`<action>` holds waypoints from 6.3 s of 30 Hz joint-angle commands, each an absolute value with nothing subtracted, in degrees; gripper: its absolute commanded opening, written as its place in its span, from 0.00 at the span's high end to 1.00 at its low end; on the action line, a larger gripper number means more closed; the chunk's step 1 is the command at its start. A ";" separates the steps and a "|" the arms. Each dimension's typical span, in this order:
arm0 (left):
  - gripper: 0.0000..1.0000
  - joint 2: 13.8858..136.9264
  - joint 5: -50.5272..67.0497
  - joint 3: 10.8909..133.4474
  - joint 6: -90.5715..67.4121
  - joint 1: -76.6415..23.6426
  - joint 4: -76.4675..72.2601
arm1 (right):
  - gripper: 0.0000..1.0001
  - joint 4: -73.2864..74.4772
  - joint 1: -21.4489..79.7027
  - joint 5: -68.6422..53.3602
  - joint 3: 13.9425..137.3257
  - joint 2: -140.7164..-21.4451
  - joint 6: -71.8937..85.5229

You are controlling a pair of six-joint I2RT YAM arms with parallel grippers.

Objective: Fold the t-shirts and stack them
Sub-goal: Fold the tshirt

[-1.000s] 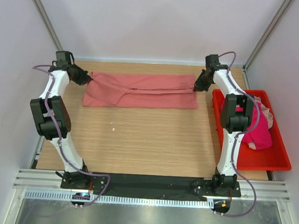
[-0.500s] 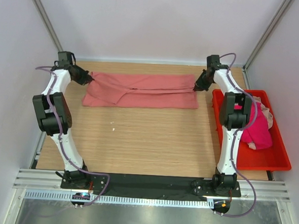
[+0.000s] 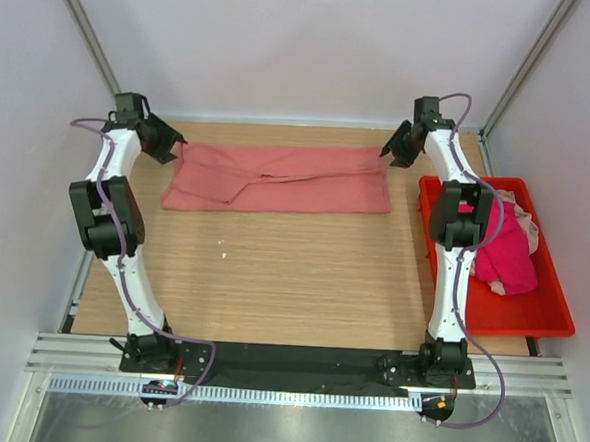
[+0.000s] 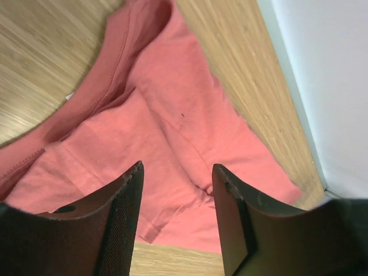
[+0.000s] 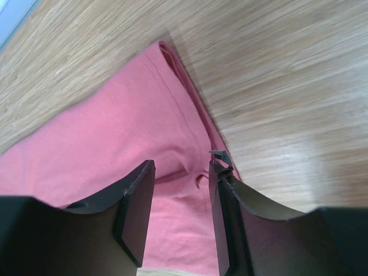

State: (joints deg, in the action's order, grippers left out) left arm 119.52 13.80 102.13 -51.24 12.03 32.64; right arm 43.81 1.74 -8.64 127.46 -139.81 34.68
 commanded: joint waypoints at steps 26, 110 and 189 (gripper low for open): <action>0.62 111.35 10.29 79.80 -43.42 10.45 31.11 | 0.56 50.10 9.84 3.25 108.55 -128.50 23.38; 0.30 104.75 18.19 83.40 -40.78 3.87 41.14 | 0.31 57.22 29.44 2.64 80.07 -95.36 23.03; 0.75 112.68 5.97 88.68 -50.27 -1.67 47.37 | 0.32 52.47 26.81 -1.04 72.16 -93.95 20.21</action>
State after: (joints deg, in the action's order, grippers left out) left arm 116.42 6.85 88.16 -51.62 -1.80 47.05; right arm 53.43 26.98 1.15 72.18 -93.51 21.61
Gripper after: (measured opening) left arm 0.254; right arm 0.688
